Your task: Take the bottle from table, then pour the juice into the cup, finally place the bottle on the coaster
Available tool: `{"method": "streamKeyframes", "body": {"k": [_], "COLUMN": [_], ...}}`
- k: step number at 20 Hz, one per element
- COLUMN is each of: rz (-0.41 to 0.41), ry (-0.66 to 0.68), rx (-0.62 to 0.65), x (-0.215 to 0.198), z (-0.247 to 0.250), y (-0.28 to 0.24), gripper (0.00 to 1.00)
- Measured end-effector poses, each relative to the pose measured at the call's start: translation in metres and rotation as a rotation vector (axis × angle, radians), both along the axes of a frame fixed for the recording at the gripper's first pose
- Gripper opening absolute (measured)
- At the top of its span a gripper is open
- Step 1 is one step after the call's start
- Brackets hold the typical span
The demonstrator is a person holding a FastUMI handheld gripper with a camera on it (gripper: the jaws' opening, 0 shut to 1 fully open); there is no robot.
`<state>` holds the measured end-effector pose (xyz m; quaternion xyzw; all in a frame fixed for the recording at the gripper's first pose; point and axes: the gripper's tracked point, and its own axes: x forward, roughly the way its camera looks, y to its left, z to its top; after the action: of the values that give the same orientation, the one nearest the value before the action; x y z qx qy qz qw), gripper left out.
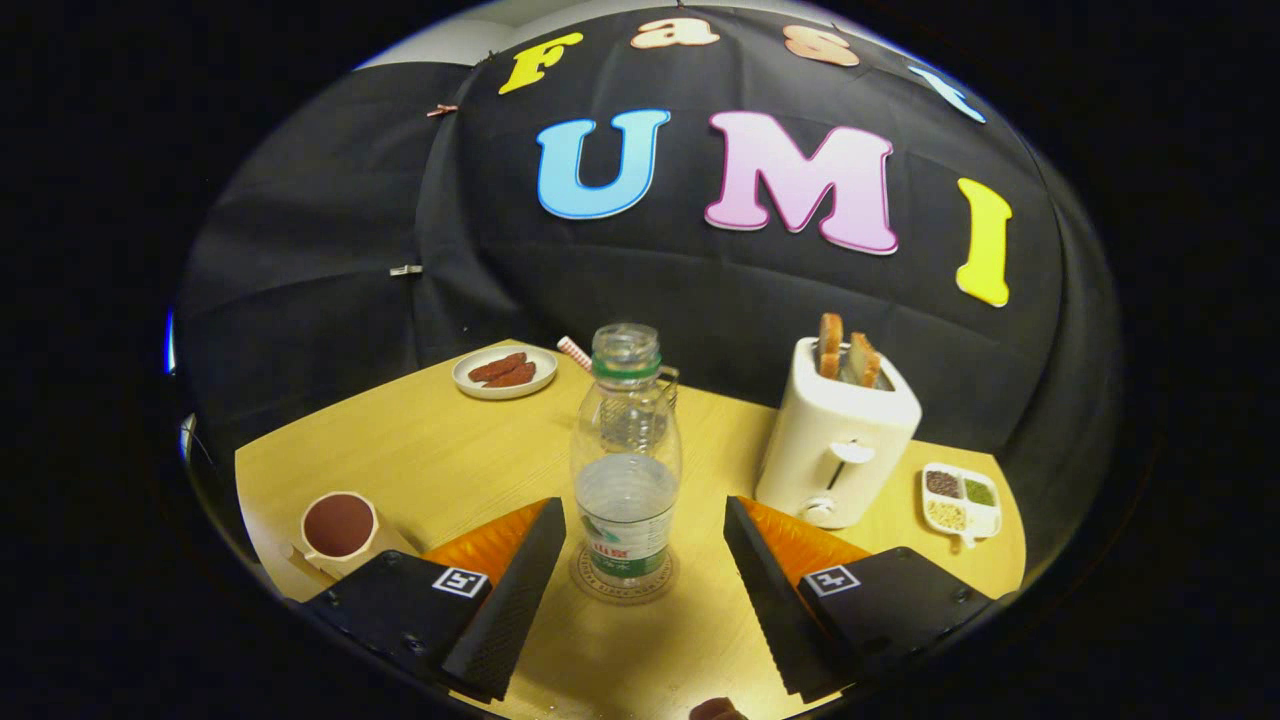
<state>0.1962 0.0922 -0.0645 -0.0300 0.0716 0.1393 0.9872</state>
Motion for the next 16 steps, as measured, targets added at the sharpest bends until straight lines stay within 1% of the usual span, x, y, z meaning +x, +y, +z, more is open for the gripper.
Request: {"method": "streamKeyframes", "body": {"k": [2,5,8,10,13,16], "rz": [-0.031,-0.08,-0.125,-0.165,-0.226,-0.329], "ry": [-0.054,-0.119,-0.166,-0.158,-0.127,-0.124], "rx": [-0.006,-0.049,-0.042,-0.024,0.067,0.084], "x": [-0.017,-0.041,-0.068,-0.09,-0.13,-0.167], "z": [0.026,0.058,0.09,0.102,0.116,0.125], "y": [-0.013,-0.034,-0.053,-0.066,-0.08,-0.104], "gripper": [0.98,0.98,0.98,0.98,0.98,0.98]}}
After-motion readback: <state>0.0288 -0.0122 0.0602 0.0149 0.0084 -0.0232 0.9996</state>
